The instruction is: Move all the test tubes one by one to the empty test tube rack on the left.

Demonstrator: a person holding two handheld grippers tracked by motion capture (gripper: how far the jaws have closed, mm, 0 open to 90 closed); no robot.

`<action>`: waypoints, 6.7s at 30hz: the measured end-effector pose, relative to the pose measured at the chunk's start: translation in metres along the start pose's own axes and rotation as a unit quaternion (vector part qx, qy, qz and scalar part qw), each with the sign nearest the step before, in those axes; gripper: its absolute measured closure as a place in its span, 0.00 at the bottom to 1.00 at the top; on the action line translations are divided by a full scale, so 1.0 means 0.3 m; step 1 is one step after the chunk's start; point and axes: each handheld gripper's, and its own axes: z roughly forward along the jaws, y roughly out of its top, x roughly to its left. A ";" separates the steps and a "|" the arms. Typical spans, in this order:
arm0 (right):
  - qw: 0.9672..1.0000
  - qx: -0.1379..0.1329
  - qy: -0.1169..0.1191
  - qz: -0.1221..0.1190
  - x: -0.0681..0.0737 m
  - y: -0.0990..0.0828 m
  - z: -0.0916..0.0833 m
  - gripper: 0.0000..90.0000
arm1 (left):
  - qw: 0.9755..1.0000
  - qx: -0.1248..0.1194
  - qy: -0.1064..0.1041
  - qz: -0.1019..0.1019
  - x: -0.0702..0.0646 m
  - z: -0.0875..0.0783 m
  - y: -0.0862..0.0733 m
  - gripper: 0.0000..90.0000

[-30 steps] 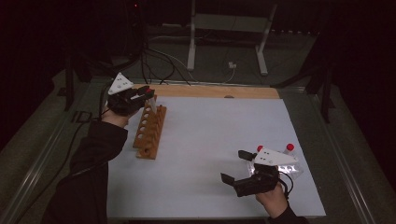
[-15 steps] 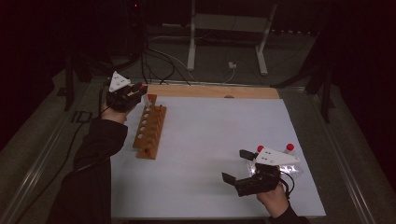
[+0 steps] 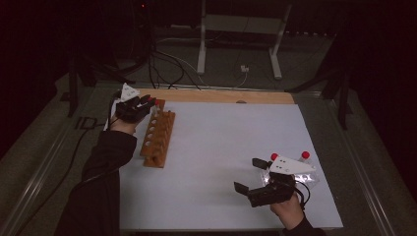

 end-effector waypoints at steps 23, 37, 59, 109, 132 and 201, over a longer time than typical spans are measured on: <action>1.000 -0.011 -0.002 0.006 -0.002 0.005 -0.012 0.00 | 0.998 0.062 0.006 0.019 -0.019 0.048 -0.055 0.80; 0.999 -0.020 0.009 0.023 -0.017 0.006 -0.017 0.00 | 0.988 0.145 -0.008 0.058 -0.020 0.066 0.022 0.80; 0.999 -0.019 0.013 0.029 -0.025 0.002 -0.014 0.00 | 0.984 0.169 -0.035 0.042 -0.007 0.088 0.064 0.60; 0.970 -0.034 -0.231 0.066 -0.349 -0.053 -0.336 0.19 | 0.971 0.010 -0.237 0.012 -0.248 -0.374 -0.207 0.02; 0.959 0.072 -0.258 0.091 -0.441 -0.200 -0.266 0.78 | 0.972 0.013 -0.234 0.010 -0.238 -0.371 -0.221 0.02; 0.993 0.077 -0.061 -0.062 -0.040 0.037 0.078 0.83 | 0.936 0.007 -0.342 0.079 -0.513 -0.257 -0.021 0.02</action>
